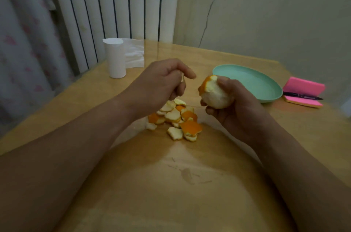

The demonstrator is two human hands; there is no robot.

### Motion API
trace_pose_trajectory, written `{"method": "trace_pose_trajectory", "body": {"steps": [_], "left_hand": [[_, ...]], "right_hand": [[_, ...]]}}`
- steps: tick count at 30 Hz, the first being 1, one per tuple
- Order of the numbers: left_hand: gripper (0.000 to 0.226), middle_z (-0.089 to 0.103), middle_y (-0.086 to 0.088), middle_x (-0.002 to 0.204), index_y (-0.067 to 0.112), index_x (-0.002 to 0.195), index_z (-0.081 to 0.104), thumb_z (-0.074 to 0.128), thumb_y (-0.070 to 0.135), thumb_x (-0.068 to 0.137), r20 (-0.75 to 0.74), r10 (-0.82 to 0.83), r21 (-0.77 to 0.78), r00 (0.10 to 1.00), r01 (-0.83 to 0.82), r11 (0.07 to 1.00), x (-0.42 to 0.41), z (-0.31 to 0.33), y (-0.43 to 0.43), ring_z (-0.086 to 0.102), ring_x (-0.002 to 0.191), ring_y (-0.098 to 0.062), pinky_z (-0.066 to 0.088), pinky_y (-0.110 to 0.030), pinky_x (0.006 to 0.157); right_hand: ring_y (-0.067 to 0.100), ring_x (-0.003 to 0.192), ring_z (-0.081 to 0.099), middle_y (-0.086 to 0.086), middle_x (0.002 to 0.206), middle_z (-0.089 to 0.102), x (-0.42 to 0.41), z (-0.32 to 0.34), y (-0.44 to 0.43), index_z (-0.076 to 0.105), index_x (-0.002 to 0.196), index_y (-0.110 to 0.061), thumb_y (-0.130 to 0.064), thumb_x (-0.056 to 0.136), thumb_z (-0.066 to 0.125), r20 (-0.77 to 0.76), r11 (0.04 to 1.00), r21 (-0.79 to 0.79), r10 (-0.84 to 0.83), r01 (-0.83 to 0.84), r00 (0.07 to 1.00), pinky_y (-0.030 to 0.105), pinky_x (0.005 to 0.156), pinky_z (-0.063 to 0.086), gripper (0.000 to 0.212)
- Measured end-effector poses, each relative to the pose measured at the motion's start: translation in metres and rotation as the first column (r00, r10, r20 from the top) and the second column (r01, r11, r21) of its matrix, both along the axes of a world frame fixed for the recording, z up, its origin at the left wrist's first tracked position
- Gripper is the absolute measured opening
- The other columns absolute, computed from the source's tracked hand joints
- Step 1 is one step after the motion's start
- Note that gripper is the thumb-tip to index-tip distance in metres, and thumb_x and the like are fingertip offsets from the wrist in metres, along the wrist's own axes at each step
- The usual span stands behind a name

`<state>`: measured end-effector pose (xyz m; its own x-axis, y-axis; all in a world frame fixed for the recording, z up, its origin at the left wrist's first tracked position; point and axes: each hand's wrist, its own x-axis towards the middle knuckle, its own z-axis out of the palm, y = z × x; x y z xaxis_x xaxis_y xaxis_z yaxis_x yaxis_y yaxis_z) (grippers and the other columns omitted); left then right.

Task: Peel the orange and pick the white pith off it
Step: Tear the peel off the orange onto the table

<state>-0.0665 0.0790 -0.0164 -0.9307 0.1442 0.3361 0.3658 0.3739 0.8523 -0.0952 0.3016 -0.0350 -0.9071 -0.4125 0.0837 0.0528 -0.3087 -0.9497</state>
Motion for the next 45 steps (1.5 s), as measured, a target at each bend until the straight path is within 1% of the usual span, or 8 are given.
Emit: {"method": "trace_pose_trajectory", "body": {"steps": [7, 11, 15, 19, 26, 32, 39, 45], "left_hand": [[0.017, 0.066, 0.014, 0.101, 0.032, 0.108, 0.069, 0.052, 0.033, 0.111, -0.059, -0.013, -0.461, 0.998, -0.016, 0.887, -0.003, -0.015, 0.007, 0.061, 0.091, -0.002, 0.047, -0.025, 0.075], [0.021, 0.069, 0.011, 0.099, 0.034, 0.108, 0.066, 0.048, 0.044, 0.111, 0.015, -0.002, -0.339, 1.0, 0.007, 0.941, -0.003, -0.011, 0.007, 0.063, 0.091, -0.003, 0.049, -0.029, 0.074], [0.026, 0.075, 0.006, 0.102, 0.034, 0.118, 0.065, 0.055, 0.054, 0.106, 0.055, -0.07, -0.233, 0.996, 0.081, 0.969, -0.001, -0.011, 0.007, 0.072, 0.096, -0.014, 0.06, -0.049, 0.087], [0.025, 0.073, 0.009, 0.103, 0.034, 0.124, 0.063, 0.057, 0.049, 0.106, 0.005, -0.084, -0.22, 0.996, 0.083, 0.972, -0.002, -0.01, 0.006, 0.07, 0.094, -0.009, 0.06, -0.039, 0.082], [0.024, 0.067, 0.011, 0.092, 0.034, 0.121, 0.058, 0.046, 0.049, 0.107, -0.116, -0.051, -0.431, 0.992, -0.004, 0.902, 0.001, -0.014, 0.008, 0.064, 0.082, -0.004, 0.048, -0.019, 0.062], [0.025, 0.064, 0.007, 0.084, 0.023, 0.115, 0.058, 0.041, 0.041, 0.11, -0.218, -0.06, -0.538, 0.974, -0.069, 0.84, -0.002, -0.016, 0.008, 0.058, 0.071, -0.008, 0.045, -0.033, 0.059], [0.038, 0.063, 0.007, 0.084, 0.019, 0.12, 0.061, 0.034, 0.04, 0.104, -0.262, -0.033, -0.511, 0.965, -0.11, 0.853, -0.005, -0.014, 0.01, 0.059, 0.072, -0.008, 0.041, -0.025, 0.058], [0.022, 0.067, 0.012, 0.089, 0.029, 0.119, 0.061, 0.046, 0.044, 0.112, -0.133, -0.095, -0.354, 0.987, 0.042, 0.934, -0.002, -0.013, 0.007, 0.063, 0.08, -0.006, 0.045, -0.016, 0.062]], "right_hand": [[0.024, 0.096, 0.068, 0.011, 0.112, 0.07, -0.002, 0.0, 0.004, 0.064, 0.125, -0.013, -0.031, 0.085, 0.076, -0.083, 0.975, 0.218, -0.023, 0.04, 0.996, 0.034, 0.071, 0.056, 0.045], [0.011, 0.095, 0.072, -0.015, 0.104, 0.072, 0.008, 0.004, 0.005, 0.063, 0.125, -0.028, -0.027, 0.084, 0.088, -0.334, 0.879, 0.441, -0.026, 0.181, 0.942, 0.031, 0.081, 0.062, 0.049], [0.007, 0.101, 0.071, -0.02, 0.111, 0.066, 0.018, 0.008, 0.001, 0.059, 0.13, -0.032, -0.021, 0.086, 0.086, -0.512, 0.835, 0.494, 0.055, 0.242, 0.857, 0.024, 0.078, 0.06, 0.052], [0.004, 0.109, 0.067, -0.018, 0.12, 0.062, 0.015, 0.006, 0.002, 0.054, 0.136, -0.033, -0.026, 0.084, 0.089, -0.616, 0.763, 0.524, 0.033, 0.378, 0.787, 0.025, 0.085, 0.06, 0.063], [0.008, 0.102, 0.072, -0.017, 0.115, 0.066, 0.017, 0.005, 0.003, 0.051, 0.136, -0.045, -0.03, 0.09, 0.082, -0.543, 0.759, 0.597, 0.145, 0.259, 0.827, 0.034, 0.082, 0.064, 0.057], [0.013, 0.097, 0.072, -0.016, 0.109, 0.066, 0.018, 0.001, -0.003, 0.053, 0.126, -0.034, -0.024, 0.094, 0.079, -0.554, 0.791, 0.553, 0.115, 0.262, 0.824, 0.04, 0.077, 0.064, 0.042], [0.011, 0.094, 0.071, -0.016, 0.108, 0.065, 0.017, 0.0, -0.003, 0.053, 0.128, -0.03, -0.021, 0.095, 0.079, -0.564, 0.817, 0.521, 0.111, 0.248, 0.818, 0.032, 0.075, 0.063, 0.043], [0.01, 0.095, 0.07, -0.016, 0.109, 0.063, 0.015, 0.004, 0.002, 0.052, 0.129, -0.03, -0.016, 0.093, 0.08, -0.563, 0.83, 0.508, 0.117, 0.231, 0.818, 0.025, 0.073, 0.058, 0.047]]}}
